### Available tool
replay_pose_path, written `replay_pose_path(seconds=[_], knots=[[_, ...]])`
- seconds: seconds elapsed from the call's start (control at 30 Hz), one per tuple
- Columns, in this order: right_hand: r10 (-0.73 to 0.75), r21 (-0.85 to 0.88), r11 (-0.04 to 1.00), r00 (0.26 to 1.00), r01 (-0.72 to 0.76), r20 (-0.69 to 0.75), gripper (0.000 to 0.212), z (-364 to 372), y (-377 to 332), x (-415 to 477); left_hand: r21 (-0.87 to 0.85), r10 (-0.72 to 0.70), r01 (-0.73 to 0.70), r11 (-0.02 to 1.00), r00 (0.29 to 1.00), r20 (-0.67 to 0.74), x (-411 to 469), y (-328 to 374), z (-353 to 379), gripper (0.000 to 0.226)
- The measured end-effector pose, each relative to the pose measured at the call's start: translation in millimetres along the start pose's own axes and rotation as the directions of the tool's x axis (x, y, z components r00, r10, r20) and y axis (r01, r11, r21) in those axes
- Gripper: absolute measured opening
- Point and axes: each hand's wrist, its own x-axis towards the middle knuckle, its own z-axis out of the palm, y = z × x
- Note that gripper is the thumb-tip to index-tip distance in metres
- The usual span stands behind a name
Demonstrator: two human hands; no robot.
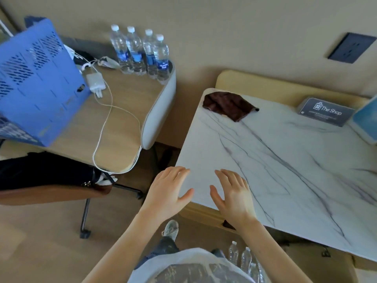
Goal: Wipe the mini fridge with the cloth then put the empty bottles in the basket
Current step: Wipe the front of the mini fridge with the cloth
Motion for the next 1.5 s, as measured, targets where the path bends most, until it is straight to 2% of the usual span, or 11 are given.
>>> replay_pose_path(seconds=[0.2,0.4,0.53,0.7,0.9,1.2,1.5], knots=[[0.161,-0.036,0.986,0.985,-0.164,-0.062,0.048,2,-23,71,-0.024,0.191,-0.191,0.981,0.981,0.017,82,-44,-30,0.053],[0.166,-0.061,0.982,0.972,-0.178,-0.164,0.048,-18,-16,133,-0.044,0.286,-0.287,0.957,0.958,-0.035,158,-54,-49,0.051],[0.185,-0.054,0.979,0.969,-0.197,-0.166,0.044,-15,5,158,-0.056,0.322,-0.323,0.945,0.946,-0.020,191,-52,-40,0.051],[0.189,-0.038,0.980,0.973,-0.195,-0.133,0.040,-9,40,178,-0.083,0.302,-0.300,0.950,0.953,0.011,221,-43,-24,0.050],[0.125,0.032,0.992,0.988,-0.122,-0.093,0.048,-18,99,245,-0.065,0.269,-0.270,0.961,0.963,-0.024,285,-38,-16,0.050],[0.001,0.028,1.000,0.991,-0.005,0.130,0.059,24,196,356,-0.040,0.182,-0.182,0.982,0.983,-0.010,373,-45,22,0.048],[-0.047,-0.035,0.998,0.947,0.061,0.319,0.063,83,241,420,0.008,0.088,-0.089,0.996,0.994,0.067,399,-68,59,0.049]])
